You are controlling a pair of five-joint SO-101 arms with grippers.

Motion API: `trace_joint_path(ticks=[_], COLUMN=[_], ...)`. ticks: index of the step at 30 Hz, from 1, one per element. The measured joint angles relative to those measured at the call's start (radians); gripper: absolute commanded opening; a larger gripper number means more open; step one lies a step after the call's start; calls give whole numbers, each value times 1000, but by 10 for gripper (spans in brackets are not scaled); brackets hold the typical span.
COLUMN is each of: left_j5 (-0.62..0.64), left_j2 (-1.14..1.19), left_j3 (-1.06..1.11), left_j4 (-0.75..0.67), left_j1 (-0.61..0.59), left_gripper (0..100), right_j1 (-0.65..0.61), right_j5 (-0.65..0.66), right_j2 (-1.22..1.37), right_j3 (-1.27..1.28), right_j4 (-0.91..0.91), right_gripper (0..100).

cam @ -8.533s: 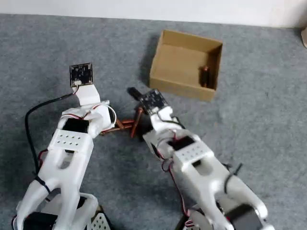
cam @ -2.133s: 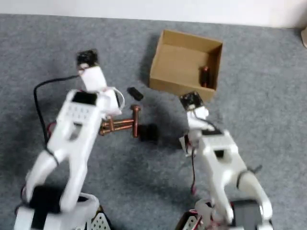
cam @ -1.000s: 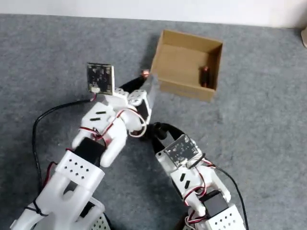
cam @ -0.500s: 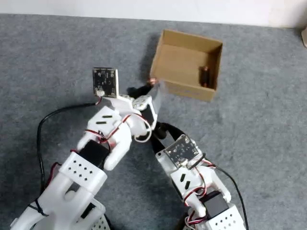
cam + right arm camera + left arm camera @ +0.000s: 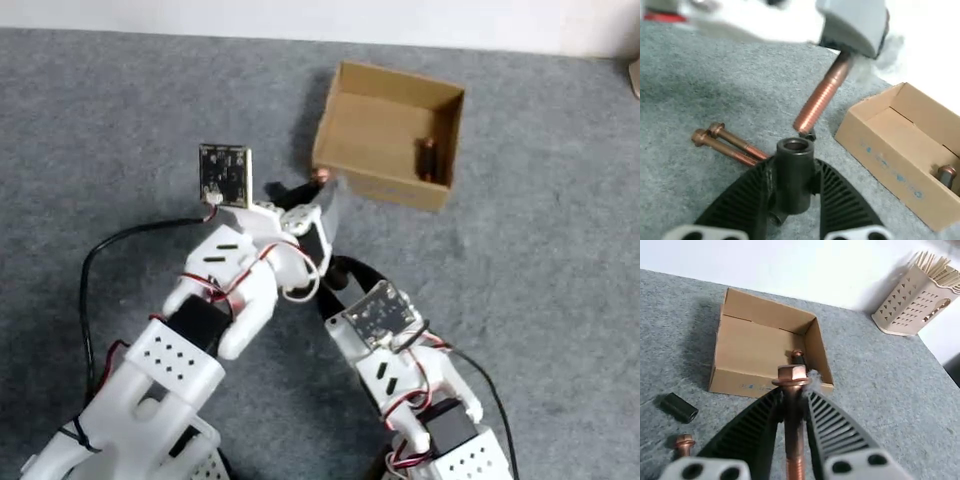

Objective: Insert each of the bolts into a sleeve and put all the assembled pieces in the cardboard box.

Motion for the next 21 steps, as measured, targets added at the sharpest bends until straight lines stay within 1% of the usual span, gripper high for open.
trace_joint_path(ticks=[7, 17, 21], left_j5=[6, 6, 6], left_j2=[-9, -12, -15], left_j3=[54, 71, 91], left_j4=[-5, -21, -25], left_j1=[31, 32, 32], left_gripper=[5, 5, 5], right_j1=[15, 29, 64], right_j5=[0, 0, -49], right_j2=[2, 2, 2], right_j3=[0, 0, 0], right_j4=[2, 2, 3], right_gripper=[5, 5, 5])
